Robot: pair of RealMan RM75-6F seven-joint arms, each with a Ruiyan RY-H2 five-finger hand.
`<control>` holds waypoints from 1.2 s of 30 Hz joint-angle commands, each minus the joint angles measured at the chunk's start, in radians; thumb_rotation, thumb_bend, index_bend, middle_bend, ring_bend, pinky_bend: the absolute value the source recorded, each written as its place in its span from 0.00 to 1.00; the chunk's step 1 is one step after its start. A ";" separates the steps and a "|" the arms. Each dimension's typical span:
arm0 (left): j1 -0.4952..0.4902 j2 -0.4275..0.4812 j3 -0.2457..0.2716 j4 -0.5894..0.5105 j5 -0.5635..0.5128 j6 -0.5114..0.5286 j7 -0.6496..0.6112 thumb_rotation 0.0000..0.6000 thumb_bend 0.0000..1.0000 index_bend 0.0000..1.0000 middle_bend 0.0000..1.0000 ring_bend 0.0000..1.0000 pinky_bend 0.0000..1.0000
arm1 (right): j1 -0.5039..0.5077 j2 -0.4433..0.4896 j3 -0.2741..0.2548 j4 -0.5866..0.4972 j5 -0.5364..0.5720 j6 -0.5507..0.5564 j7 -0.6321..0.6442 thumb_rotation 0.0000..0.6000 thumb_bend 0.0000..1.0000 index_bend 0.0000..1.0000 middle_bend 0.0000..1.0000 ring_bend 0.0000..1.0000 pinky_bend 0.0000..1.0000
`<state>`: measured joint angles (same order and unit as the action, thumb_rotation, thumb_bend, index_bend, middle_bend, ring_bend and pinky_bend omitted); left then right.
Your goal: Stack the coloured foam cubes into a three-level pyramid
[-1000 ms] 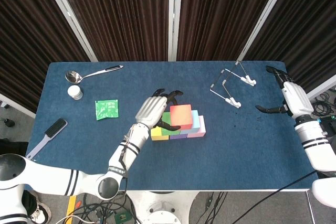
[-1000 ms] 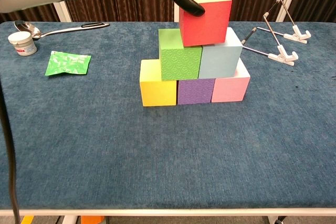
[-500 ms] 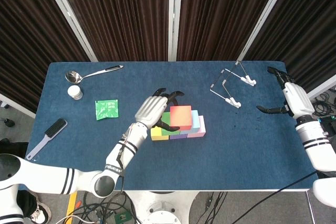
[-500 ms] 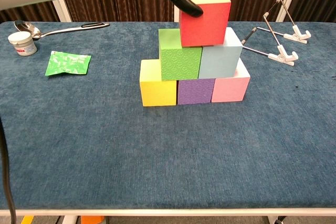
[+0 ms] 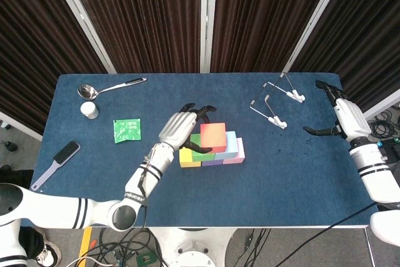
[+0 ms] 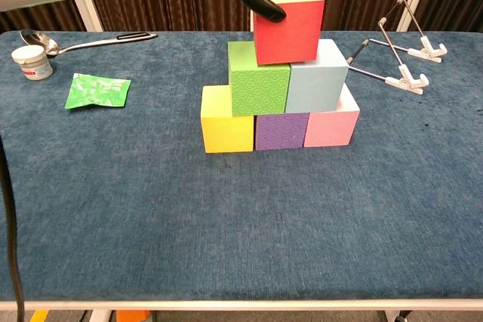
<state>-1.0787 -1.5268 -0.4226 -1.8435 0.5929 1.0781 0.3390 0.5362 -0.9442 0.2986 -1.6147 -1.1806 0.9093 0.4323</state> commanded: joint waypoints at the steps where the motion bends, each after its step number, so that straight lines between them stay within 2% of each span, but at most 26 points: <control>1: -0.001 -0.002 0.000 0.002 -0.001 0.000 -0.003 1.00 0.23 0.18 0.67 0.25 0.07 | 0.000 0.000 -0.001 -0.001 -0.002 0.001 -0.003 1.00 0.04 0.00 0.08 0.00 0.00; 36: -0.009 -0.019 0.012 0.016 -0.013 0.004 -0.011 1.00 0.23 0.18 0.66 0.25 0.07 | -0.005 0.002 -0.016 -0.012 -0.027 0.004 -0.008 1.00 0.04 0.00 0.08 0.00 0.00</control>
<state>-1.0881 -1.5461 -0.4104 -1.8275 0.5800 1.0823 0.3275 0.5306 -0.9418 0.2832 -1.6271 -1.2073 0.9138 0.4239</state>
